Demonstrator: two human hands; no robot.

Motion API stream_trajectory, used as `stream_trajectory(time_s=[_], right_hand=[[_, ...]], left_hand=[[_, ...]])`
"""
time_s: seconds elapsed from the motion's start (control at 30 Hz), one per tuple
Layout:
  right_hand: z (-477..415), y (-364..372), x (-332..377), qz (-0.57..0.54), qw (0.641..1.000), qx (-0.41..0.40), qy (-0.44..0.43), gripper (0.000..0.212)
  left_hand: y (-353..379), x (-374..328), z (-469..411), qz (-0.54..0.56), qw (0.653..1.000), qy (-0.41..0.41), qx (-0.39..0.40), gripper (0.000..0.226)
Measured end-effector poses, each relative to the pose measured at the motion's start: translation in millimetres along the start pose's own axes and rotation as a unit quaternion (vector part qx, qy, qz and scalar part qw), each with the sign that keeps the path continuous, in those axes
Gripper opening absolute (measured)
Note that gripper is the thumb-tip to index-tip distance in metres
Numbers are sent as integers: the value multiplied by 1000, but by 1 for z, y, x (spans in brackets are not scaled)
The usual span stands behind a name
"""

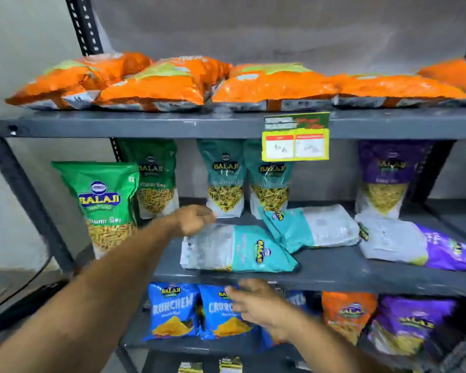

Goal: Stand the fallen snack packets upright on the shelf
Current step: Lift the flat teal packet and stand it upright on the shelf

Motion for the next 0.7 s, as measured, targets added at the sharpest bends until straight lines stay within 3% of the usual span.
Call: stream_trajectory(time_s=[0.13,0.27,0.4,0.53,0.63,0.7], right_hand=[[-46,10,-4,-219,971,-98,18,15],[-62,13,-7,-385,907,-168,47,14],[-67,8,-7,-400,890,-217,27,36],[-77,2,-1,-365,907,-211,3,44],[-83,2,1,-342,913,-223,4,50],[-88,10,5,-315,925,-211,-17,39]], left_hand=[[23,10,-49,-78,994,24,69,66],[38,25,-103,-93,991,19,89,69],[75,27,-124,-125,970,58,200,67],[77,33,-128,-115,962,56,239,63],[66,43,-112,-94,955,61,275,41],[60,59,-90,-27,938,37,342,25]])
Point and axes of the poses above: each hand's wrist, its own z-axis away from the middle knuckle, its own y-axis out of the palm, x = y × z, the point moved 9 cm from there along -z, towards the middle knuckle, and after that the axes turned 2 degrees about -z, right-handed, at the moved point
